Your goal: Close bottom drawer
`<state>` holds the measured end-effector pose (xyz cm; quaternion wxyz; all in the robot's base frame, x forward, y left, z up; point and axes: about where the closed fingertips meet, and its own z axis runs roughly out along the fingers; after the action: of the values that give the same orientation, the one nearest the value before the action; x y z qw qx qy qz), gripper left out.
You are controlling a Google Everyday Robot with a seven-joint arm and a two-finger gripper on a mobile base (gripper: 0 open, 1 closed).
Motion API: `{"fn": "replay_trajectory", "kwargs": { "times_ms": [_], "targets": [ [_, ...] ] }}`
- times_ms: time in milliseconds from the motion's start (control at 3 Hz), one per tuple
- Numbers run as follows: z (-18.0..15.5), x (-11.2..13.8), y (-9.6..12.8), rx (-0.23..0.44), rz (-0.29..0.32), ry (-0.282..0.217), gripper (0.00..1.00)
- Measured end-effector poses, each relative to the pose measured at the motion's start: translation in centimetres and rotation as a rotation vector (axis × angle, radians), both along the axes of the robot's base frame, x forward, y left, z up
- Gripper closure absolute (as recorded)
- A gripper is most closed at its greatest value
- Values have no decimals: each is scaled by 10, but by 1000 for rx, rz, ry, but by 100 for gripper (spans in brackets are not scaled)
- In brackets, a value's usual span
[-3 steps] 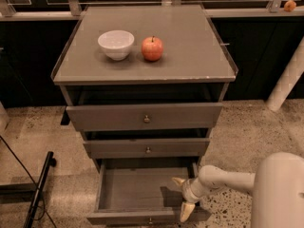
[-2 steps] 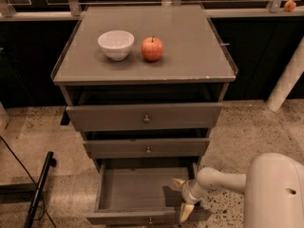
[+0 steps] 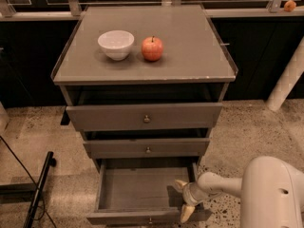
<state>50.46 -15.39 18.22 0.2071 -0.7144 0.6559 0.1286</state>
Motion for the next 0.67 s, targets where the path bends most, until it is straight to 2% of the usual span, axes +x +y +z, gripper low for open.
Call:
{"fn": "replay_trajectory", "kwargs": {
  "times_ms": [333,667],
  "targets": [
    [-2,9,-5,-5,-18,-21,19],
    [8,22,-8,-15,-28,-58,42]
  ]
}}
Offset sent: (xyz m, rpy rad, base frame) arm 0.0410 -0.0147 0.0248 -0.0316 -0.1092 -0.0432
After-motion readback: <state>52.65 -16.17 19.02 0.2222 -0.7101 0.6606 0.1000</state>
